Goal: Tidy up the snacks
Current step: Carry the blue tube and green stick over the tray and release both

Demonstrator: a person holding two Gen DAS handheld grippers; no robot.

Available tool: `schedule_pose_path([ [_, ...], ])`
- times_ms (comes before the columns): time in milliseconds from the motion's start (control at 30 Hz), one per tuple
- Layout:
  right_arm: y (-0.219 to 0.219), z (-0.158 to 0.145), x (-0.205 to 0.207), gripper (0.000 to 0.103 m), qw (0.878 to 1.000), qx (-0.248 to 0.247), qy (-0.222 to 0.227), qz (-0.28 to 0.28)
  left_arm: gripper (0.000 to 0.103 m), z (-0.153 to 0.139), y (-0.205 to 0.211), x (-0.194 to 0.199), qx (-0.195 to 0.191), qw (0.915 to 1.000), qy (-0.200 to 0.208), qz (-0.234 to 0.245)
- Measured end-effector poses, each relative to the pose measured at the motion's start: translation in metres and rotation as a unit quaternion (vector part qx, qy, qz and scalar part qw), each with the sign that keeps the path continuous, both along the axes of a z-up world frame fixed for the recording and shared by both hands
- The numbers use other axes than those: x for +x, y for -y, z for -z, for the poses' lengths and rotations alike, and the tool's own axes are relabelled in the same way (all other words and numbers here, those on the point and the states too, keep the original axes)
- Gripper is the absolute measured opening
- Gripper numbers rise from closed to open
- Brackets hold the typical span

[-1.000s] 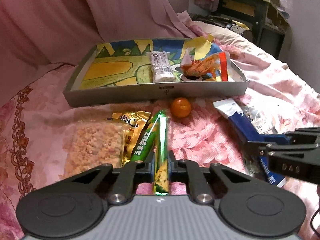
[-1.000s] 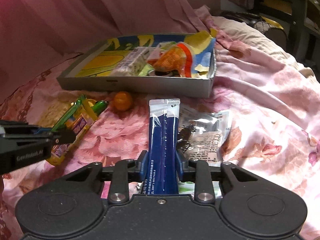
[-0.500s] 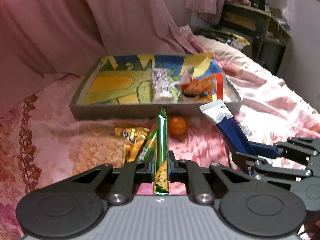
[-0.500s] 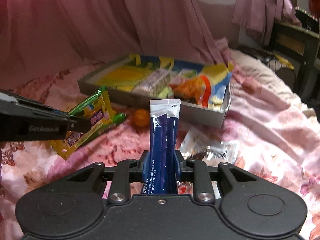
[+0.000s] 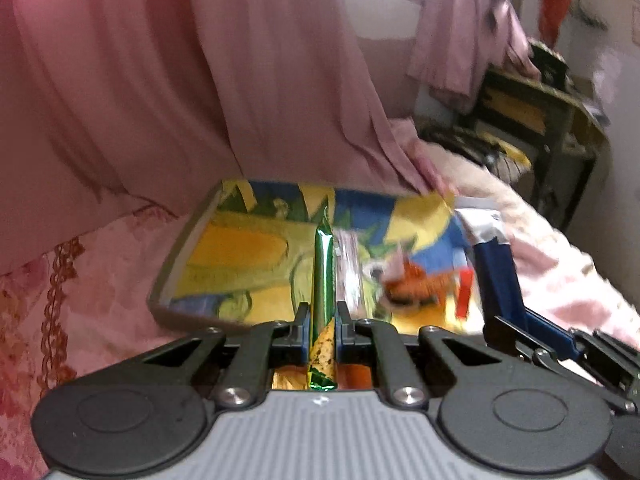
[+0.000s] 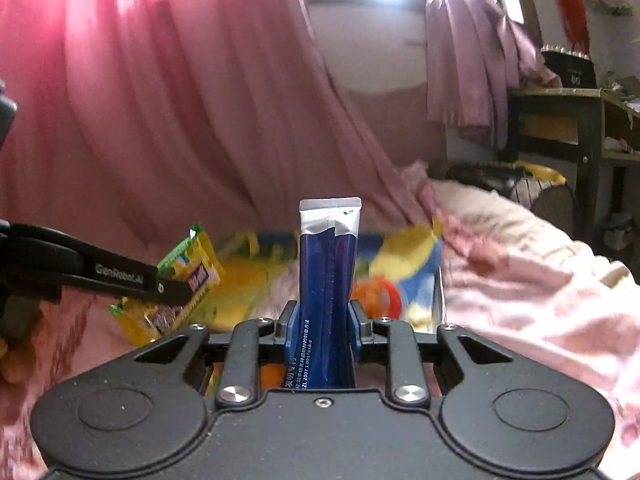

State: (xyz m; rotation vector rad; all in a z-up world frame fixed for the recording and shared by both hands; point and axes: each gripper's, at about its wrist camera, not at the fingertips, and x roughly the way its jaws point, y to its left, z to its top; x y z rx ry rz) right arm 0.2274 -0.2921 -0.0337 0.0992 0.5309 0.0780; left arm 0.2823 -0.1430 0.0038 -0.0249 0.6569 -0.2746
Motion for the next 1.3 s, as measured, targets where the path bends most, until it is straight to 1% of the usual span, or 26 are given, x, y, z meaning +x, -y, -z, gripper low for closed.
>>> schedule_pose_path([
  [133,0.005,-0.003,0.018,0.027,0.999,0.018,0.038,0.022,0.012,-0.005,0.001,0.023,-0.01,0.9997,0.012,-0.018],
  [267,0.01,-0.003,0.033,0.027,0.997,0.02,0.067,0.04,0.012,-0.001,0.005,0.044,-0.015,0.9993,0.014,-0.03],
  [400,0.023,0.004,0.051,0.027,0.994,0.018,0.077,0.07,0.012,0.008,0.01,0.063,-0.02,0.9989,0.018,-0.039],
  [500,0.037,0.013,0.066,0.027,0.994,0.011,0.067,0.089,0.012,0.017,0.013,0.077,-0.019,0.9986,0.016,-0.047],
  [667,0.056,0.033,0.086,0.027,0.995,0.002,0.027,0.093,0.012,0.035,0.015,0.094,-0.012,0.9987,0.005,-0.049],
  [767,0.061,0.043,0.093,0.027,0.996,0.009,0.01,0.092,0.012,0.045,0.017,0.101,-0.012,0.9987,-0.004,-0.049],
  [867,0.062,0.049,0.098,0.027,0.996,0.005,-0.002,0.084,0.012,0.052,0.018,0.106,-0.005,0.9988,-0.012,-0.047],
  [1067,0.056,0.056,0.106,0.027,0.997,-0.003,-0.029,0.068,0.012,0.058,0.025,0.106,0.018,0.9991,-0.013,-0.036],
  [1300,0.056,0.059,0.108,0.029,0.997,-0.001,-0.047,0.059,0.012,0.061,0.032,0.106,0.024,0.999,-0.021,-0.031],
])
